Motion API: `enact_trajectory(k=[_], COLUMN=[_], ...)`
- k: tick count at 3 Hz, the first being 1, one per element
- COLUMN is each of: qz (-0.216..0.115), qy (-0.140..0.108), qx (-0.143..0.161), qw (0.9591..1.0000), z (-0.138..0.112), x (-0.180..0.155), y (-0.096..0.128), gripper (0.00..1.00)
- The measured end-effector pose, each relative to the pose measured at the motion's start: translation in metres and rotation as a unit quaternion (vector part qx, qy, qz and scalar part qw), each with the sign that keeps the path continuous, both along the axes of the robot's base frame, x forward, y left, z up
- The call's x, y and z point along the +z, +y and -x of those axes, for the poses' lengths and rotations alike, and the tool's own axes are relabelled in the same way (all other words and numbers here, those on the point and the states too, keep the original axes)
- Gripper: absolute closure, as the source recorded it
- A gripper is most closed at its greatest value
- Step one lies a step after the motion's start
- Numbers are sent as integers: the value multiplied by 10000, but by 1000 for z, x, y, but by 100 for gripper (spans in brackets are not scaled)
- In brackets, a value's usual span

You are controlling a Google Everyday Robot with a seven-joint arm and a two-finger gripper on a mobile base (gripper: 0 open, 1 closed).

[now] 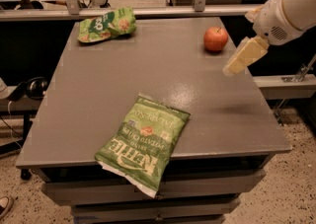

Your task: Move apple near green jalapeno chip bag

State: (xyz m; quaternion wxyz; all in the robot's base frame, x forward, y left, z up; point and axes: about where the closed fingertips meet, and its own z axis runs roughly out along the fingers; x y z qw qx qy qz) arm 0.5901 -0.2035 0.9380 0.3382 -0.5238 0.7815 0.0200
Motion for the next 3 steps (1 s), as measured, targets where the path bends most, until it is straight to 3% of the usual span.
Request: enact_trajectory(k=[1,2,3], qz=[-585,-1143,-1688], qy=[-400,-708,-955], qx=[-377,-702,-961], qw=[9968,9884,9763], z=[-53,-94,-127], x=[-9,-14,-17], y=[0,-1,-2], gripper=[0,0,0])
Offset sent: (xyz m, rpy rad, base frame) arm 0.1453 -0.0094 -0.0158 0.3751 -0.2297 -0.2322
